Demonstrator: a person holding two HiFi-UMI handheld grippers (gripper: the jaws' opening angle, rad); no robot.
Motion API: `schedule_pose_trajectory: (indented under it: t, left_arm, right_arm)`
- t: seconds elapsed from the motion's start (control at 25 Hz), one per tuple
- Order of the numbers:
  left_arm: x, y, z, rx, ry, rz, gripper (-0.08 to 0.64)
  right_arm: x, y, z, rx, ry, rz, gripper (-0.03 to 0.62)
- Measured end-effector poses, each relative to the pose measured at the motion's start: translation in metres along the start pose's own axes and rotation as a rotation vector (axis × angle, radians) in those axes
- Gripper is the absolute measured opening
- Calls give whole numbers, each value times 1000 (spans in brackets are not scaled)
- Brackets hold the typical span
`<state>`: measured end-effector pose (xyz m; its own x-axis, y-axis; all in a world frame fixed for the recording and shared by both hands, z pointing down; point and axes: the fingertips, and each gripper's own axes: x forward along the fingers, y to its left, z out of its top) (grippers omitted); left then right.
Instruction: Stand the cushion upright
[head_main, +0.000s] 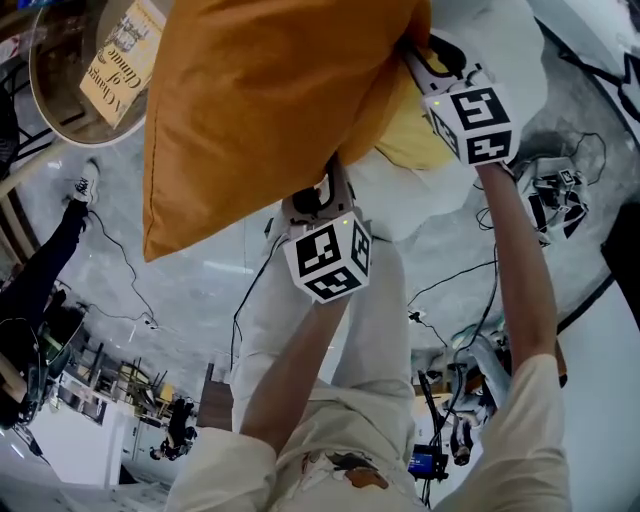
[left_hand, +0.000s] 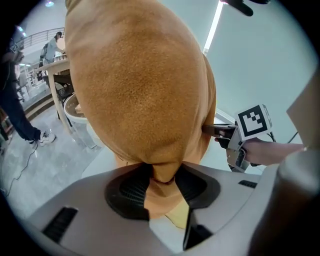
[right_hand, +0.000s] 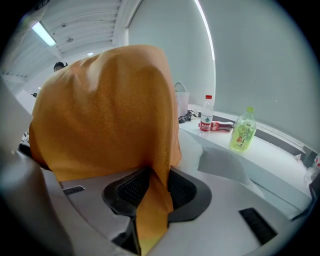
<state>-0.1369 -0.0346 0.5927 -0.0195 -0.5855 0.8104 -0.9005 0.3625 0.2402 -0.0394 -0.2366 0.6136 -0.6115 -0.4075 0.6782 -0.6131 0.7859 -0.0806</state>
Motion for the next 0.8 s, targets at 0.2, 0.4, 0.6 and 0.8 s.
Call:
schedule_pose_trajectory:
  t: [0.2,0.4,0.6,0.8]
  left_arm:
    - [-8,6,5,-12,-25,-5,183]
    - [-18,8,6,-24,-34,-4,210]
    - [-29,11,2,-4,-26,-7,222]
    - [-38,13,7,-4,-21,-16,222]
  right_arm:
    - [-6,-1,9,-18,-5,-30,156]
    - [-14,-1,11,-14,-13,-59,179]
    - [-30,1,12,1,-16,-102,183]
    - [-42,18,10,13,-10,-101,183]
